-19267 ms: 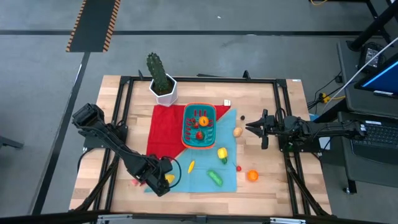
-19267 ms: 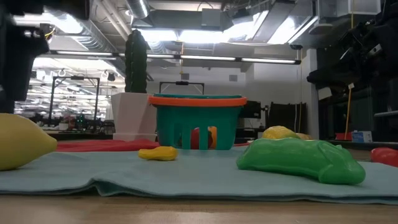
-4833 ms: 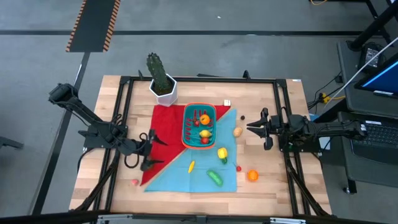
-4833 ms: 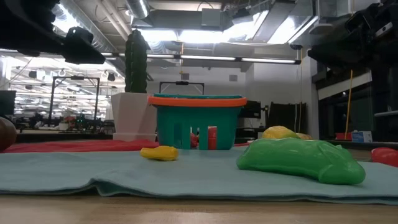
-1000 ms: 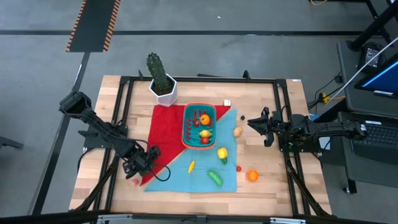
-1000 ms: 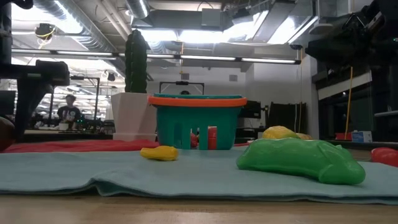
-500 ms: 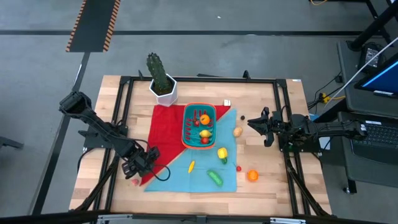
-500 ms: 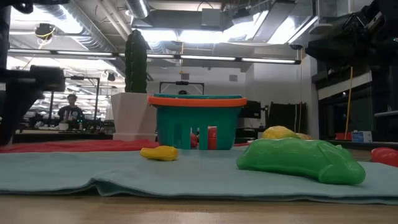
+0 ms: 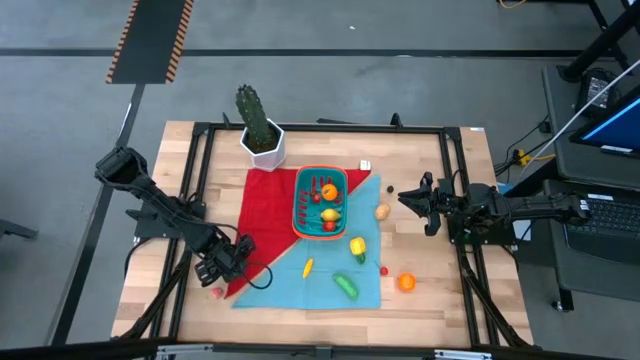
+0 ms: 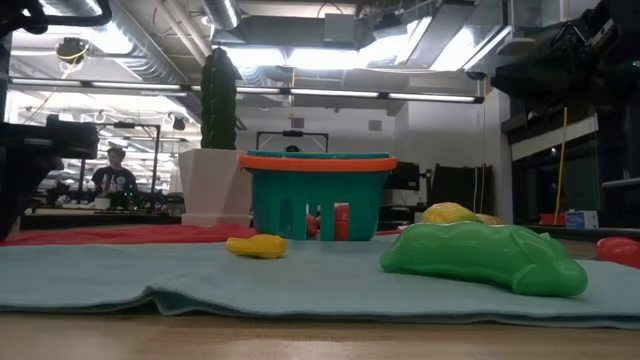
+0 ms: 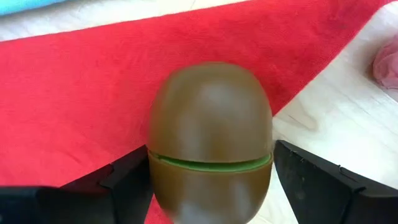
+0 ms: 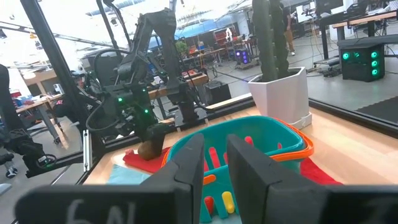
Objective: Pick and placing Produce into tupperware
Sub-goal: Put the kiwi into the basket
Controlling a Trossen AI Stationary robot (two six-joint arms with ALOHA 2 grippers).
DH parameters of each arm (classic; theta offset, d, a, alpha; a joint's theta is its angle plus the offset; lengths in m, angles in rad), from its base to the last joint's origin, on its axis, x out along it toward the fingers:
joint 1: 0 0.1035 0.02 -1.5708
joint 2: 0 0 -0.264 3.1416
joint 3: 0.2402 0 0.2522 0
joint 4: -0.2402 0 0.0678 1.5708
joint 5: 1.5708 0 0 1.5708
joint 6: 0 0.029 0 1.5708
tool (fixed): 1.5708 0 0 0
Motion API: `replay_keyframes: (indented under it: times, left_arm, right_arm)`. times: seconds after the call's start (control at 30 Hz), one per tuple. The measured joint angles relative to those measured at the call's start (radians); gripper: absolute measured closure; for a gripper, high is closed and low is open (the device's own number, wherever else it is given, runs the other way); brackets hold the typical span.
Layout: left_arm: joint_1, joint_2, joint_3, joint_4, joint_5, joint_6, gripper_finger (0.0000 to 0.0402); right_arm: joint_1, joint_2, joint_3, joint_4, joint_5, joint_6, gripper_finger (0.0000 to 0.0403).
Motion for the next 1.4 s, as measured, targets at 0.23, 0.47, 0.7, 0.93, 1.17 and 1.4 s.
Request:
replay_keyframes:
  times: [0.23,0.47,0.7,0.93,1.17,1.4]
  left_arm:
    - [0.000,0.002,0.043,-0.034,-0.022,0.003,0.0100]
    - [0.000,0.002,0.043,-0.031,-0.016,0.000,0.0100]
    - [0.000,0.002,0.043,-0.034,-0.015,-0.022,0.0111]
    - [0.000,0.001,0.043,-0.026,0.011,-0.026,0.0176]
    - [0.000,0.001,0.043,-0.024,0.018,-0.056,0.0179]
    - [0.000,0.000,0.043,-0.042,-0.002,-0.132,0.0179]
  right_arm:
    - [0.000,0.000,0.000,-0.002,0.000,-0.001,0.0330]
    - [0.000,0.000,0.000,-0.014,0.000,0.000,0.0330]
    - [0.000,0.000,0.000,-0.014,0.000,0.000,0.0330]
    - [0.000,0.000,0.000,-0.026,0.000,0.001,0.0330]
    - [0.000,0.000,0.000,-0.030,0.000,0.003,0.0330]
    - [0.000,0.000,0.000,-0.032,0.000,0.002,0.0330]
